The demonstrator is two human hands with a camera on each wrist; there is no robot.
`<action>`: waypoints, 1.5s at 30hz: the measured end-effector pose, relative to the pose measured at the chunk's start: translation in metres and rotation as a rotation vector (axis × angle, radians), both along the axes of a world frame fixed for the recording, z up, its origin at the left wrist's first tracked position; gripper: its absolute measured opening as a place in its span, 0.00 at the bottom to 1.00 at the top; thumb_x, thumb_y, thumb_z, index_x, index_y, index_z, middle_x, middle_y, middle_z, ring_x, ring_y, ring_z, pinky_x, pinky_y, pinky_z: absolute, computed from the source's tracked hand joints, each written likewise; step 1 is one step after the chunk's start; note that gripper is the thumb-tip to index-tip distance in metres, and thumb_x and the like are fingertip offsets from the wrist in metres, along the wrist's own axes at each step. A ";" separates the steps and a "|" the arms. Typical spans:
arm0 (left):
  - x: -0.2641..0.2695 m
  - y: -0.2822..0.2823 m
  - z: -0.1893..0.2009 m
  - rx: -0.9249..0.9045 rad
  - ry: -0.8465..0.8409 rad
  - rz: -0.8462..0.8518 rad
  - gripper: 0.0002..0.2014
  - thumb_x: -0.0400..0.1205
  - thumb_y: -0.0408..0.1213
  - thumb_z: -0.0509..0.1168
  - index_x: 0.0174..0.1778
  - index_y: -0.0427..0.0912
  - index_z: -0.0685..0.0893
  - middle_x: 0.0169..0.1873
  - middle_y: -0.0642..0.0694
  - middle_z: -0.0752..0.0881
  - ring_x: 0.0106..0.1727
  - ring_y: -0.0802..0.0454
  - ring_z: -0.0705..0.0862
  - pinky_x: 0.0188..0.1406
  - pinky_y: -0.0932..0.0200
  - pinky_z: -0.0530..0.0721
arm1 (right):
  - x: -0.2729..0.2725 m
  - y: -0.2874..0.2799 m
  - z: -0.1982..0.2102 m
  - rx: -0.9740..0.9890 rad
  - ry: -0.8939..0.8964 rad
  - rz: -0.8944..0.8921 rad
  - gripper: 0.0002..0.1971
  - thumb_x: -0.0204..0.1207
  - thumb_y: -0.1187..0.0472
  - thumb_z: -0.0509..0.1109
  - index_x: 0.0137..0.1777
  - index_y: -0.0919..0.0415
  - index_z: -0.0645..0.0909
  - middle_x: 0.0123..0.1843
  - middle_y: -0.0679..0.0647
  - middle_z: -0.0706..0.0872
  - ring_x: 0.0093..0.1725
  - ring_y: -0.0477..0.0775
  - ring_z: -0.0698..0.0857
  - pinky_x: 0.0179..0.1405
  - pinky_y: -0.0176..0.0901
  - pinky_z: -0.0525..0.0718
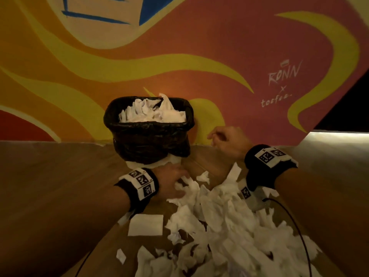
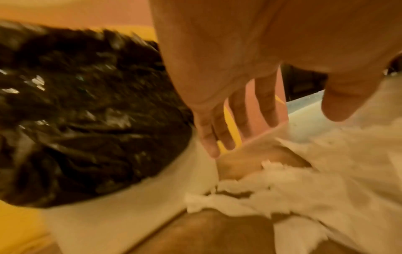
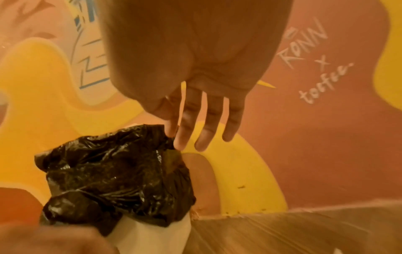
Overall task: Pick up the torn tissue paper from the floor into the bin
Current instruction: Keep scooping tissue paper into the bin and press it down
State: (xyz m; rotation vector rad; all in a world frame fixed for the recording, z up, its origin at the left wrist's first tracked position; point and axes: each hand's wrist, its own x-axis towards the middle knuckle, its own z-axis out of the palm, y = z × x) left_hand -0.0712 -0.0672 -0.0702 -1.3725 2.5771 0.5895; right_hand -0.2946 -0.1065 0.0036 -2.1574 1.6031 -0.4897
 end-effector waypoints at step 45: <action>0.067 0.093 -0.074 0.217 -0.123 0.250 0.34 0.83 0.57 0.56 0.82 0.59 0.49 0.81 0.46 0.54 0.81 0.40 0.60 0.80 0.44 0.62 | 0.047 0.087 -0.084 0.456 -0.016 0.169 0.13 0.78 0.54 0.67 0.59 0.59 0.79 0.56 0.56 0.86 0.55 0.56 0.84 0.61 0.53 0.81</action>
